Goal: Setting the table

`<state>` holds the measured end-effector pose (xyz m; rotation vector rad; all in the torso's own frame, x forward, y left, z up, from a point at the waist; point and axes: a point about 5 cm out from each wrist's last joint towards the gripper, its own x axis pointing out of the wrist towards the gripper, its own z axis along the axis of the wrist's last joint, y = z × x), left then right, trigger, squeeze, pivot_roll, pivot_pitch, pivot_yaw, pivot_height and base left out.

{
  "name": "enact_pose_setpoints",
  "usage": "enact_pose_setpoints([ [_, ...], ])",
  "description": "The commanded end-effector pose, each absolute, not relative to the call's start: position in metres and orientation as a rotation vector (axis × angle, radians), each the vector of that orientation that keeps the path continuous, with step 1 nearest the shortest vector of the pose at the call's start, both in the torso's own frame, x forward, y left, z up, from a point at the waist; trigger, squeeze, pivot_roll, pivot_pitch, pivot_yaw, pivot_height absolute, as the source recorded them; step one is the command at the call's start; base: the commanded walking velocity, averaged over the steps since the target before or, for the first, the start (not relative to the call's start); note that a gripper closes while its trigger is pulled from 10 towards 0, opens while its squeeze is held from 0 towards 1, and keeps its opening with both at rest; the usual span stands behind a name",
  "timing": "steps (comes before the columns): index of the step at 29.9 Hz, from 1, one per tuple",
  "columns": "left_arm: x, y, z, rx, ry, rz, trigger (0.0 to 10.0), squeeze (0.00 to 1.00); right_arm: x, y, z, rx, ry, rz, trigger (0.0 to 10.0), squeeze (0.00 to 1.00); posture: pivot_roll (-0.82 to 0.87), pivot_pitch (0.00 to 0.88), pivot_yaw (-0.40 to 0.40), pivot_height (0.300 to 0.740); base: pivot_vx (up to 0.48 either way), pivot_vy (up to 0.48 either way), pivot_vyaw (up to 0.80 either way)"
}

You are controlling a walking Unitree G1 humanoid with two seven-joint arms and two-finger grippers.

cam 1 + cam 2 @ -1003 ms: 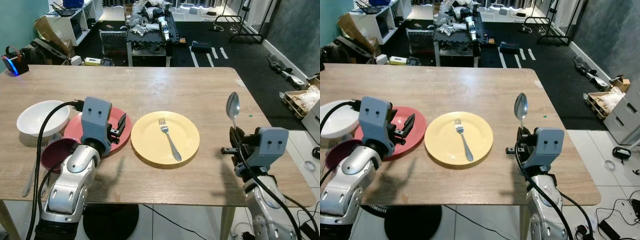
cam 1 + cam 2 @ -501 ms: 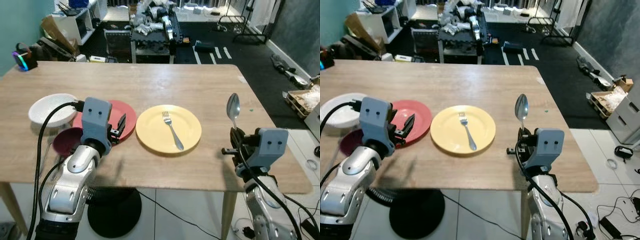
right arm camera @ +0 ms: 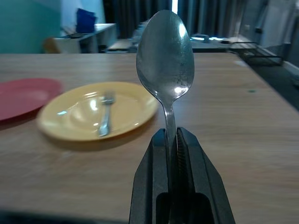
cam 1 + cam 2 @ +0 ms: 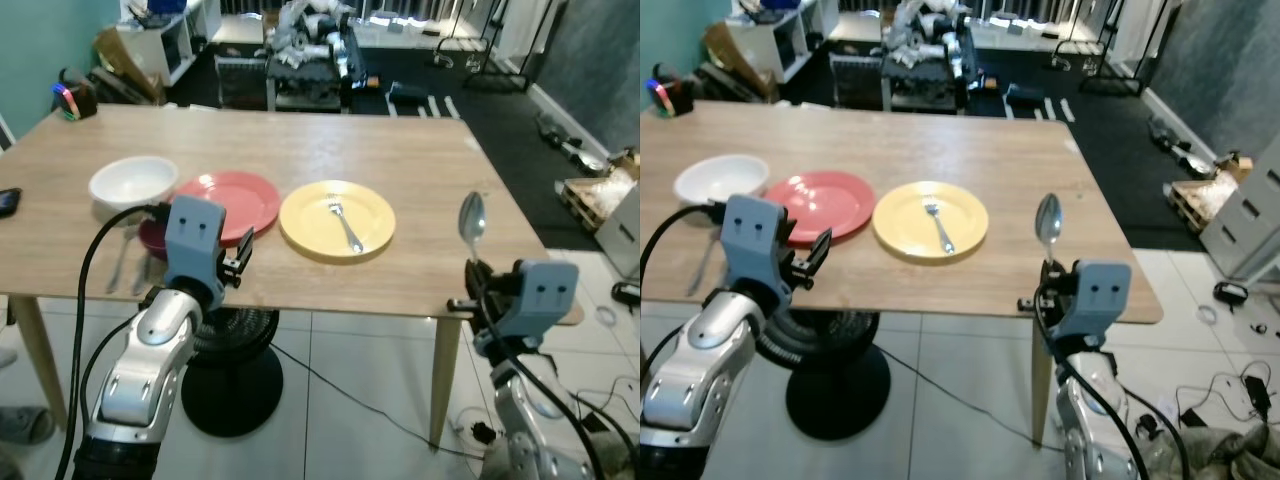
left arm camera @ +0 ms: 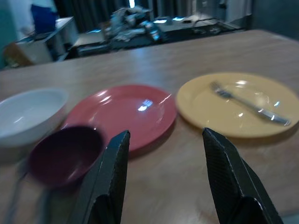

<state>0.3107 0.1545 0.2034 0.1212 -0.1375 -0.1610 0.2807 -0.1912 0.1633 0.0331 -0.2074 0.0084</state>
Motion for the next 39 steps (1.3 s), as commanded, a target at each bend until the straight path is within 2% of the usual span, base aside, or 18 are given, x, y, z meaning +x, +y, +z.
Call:
enact_pose_setpoints([
  [1,0.311,0.154,0.200,0.117,-0.128,-0.168,10.0,0.00,0.280,-0.193,0.162,0.036,-0.207,0.000,10.0,0.00,-0.05,0.000,0.072,0.740,-0.334,0.000,0.00],
  [14,0.312,0.153,0.201,0.117,-0.128,-0.170,10.0,0.00,0.280,-0.190,0.163,0.097,-0.212,0.021,10.0,0.00,-0.05,0.000,0.075,0.740,-0.331,0.000,0.00],
  [17,0.312,0.153,0.201,0.116,-0.128,-0.169,10.0,0.00,0.280,-0.189,0.164,0.080,-0.207,0.030,10.0,0.00,-0.05,0.000,0.075,0.740,0.000,0.000,0.00],
  [23,0.312,0.152,0.201,0.110,-0.126,-0.174,10.0,0.00,0.281,-0.180,0.161,-0.010,-0.192,0.083,10.0,0.00,-0.05,0.000,0.075,0.740,0.000,0.000,0.70],
  [39,0.312,0.149,0.201,0.110,-0.122,-0.189,10.0,0.00,0.280,-0.181,0.159,-0.005,-0.187,0.082,10.0,0.00,-0.05,0.000,0.079,0.740,0.000,0.000,0.78],
])
